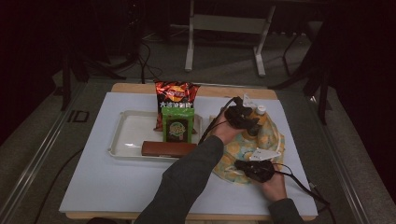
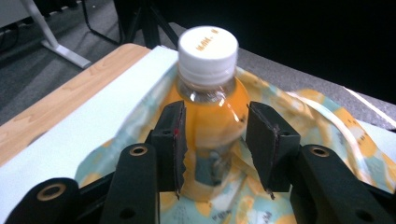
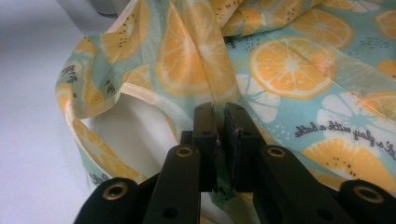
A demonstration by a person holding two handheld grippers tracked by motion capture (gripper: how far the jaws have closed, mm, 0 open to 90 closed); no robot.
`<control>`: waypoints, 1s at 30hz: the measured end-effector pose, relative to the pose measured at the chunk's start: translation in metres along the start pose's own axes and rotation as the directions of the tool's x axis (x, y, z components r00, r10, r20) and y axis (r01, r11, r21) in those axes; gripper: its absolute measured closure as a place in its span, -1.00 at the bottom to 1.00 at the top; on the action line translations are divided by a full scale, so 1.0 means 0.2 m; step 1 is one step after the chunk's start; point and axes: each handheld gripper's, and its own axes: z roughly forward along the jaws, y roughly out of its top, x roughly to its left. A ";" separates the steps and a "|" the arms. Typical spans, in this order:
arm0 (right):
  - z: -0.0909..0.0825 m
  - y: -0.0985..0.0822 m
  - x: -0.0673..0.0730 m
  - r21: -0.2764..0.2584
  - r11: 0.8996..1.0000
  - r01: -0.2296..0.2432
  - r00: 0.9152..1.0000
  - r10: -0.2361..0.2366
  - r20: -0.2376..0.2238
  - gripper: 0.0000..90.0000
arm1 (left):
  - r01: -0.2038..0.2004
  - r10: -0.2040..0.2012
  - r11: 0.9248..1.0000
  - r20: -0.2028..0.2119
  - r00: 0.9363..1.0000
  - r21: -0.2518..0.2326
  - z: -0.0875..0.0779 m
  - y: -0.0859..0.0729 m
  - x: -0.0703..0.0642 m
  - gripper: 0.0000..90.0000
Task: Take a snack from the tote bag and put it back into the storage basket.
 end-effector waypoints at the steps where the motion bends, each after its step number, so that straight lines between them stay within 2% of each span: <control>1: 0.00 0.00 0.00 0.000 1.000 0.000 1.000 0.000 0.000 0.85 | 0.007 -0.007 1.000 -0.004 1.000 -0.006 0.00 0.00 0.01 0.25; 6: 0.00 0.00 0.00 0.000 1.000 0.001 1.000 -0.001 -0.001 0.85 | 0.029 -0.029 1.000 0.000 1.000 -0.012 0.03 0.01 0.03 0.23; 9: 0.00 0.00 0.00 0.000 1.000 0.000 1.000 0.000 -0.002 0.85 | 0.024 -0.024 1.000 0.009 1.000 -0.019 0.04 0.02 0.02 0.21; 11: 0.00 0.00 0.00 0.000 1.000 0.000 1.000 0.000 -0.002 0.85 | 0.004 -0.004 1.000 0.000 1.000 -0.015 0.05 0.03 0.01 0.17; 22: 0.00 0.00 0.00 0.000 1.000 0.000 1.000 0.000 -0.005 0.84 | 0.012 -0.012 0.999 -0.007 1.000 -0.035 0.10 0.09 0.00 0.16; 26: 0.00 0.00 0.00 0.001 1.000 -0.002 1.000 0.002 -0.007 0.84 | 0.004 -0.005 1.000 -0.020 1.000 -0.023 0.11 0.11 -0.01 0.18; 30: 0.00 0.00 0.00 0.000 1.000 -0.004 1.000 0.004 -0.008 0.84 | 0.025 -0.026 0.999 -0.030 0.999 -0.033 0.12 0.11 -0.01 0.27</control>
